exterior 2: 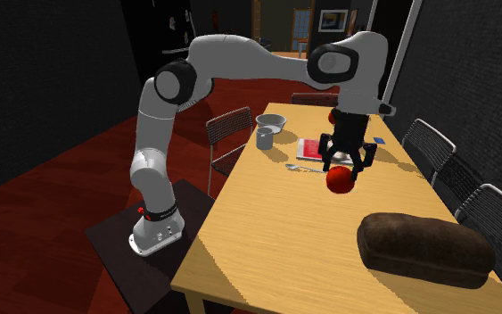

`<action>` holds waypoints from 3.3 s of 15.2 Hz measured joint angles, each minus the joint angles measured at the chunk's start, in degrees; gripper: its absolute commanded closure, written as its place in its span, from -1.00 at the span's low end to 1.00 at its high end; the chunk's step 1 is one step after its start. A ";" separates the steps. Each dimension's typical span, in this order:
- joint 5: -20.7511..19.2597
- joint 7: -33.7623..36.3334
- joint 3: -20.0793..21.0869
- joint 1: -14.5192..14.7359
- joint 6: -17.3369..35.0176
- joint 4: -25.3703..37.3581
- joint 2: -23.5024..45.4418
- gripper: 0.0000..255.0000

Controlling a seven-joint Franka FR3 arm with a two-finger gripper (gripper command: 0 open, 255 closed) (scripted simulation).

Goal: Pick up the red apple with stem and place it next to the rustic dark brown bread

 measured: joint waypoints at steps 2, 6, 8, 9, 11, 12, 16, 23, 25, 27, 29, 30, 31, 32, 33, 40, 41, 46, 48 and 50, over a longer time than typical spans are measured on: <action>2.76 -3.00 -0.10 -3.57 -1.76 7.43 5.48 1.00; 5.89 -6.60 0.07 -8.88 -3.18 15.99 12.12 1.00; 5.96 -6.52 0.13 -8.91 -1.79 14.76 12.29 1.00; 5.78 -6.33 0.10 -8.60 -0.81 13.34 11.89 1.00; 5.52 -5.89 0.09 -8.07 1.04 10.86 11.32 1.00; 5.49 -5.72 0.11 -7.95 1.85 9.98 11.28 1.00; 5.22 -5.03 0.14 -7.32 5.00 6.17 10.75 1.00; 4.95 -3.90 0.27 -6.51 10.62 -0.04 10.36 1.00; 5.00 -3.54 0.38 -6.35 11.82 -1.10 10.59 1.00; 5.01 -3.20 0.47 -6.18 13.28 -2.53 10.69 1.00; 5.03 -2.93 0.54 -6.09 14.80 -3.98 10.84 1.00; 5.04 -2.84 0.56 -6.07 15.44 -4.59 10.90 1.00; 5.11 -2.69 0.63 -6.04 16.17 -5.16 11.09 1.00; 5.15 -2.57 0.69 -6.02 16.77 -5.63 11.24 1.00; 5.22 -2.49 0.74 -6.05 17.44 -6.12 11.45 1.00; 5.74 -1.85 1.21 -6.21 21.77 -9.08 13.04 1.00; 5.82 -1.69 1.30 -6.19 22.38 -9.50 13.31 1.00; 6.10 -1.21 1.60 -6.19 25.40 -11.74 14.23 1.00; 6.19 -1.17 1.68 -6.24 25.58 -11.66 14.47 1.00; 6.22 -1.17 1.70 -6.23 25.65 -11.67 14.47 1.00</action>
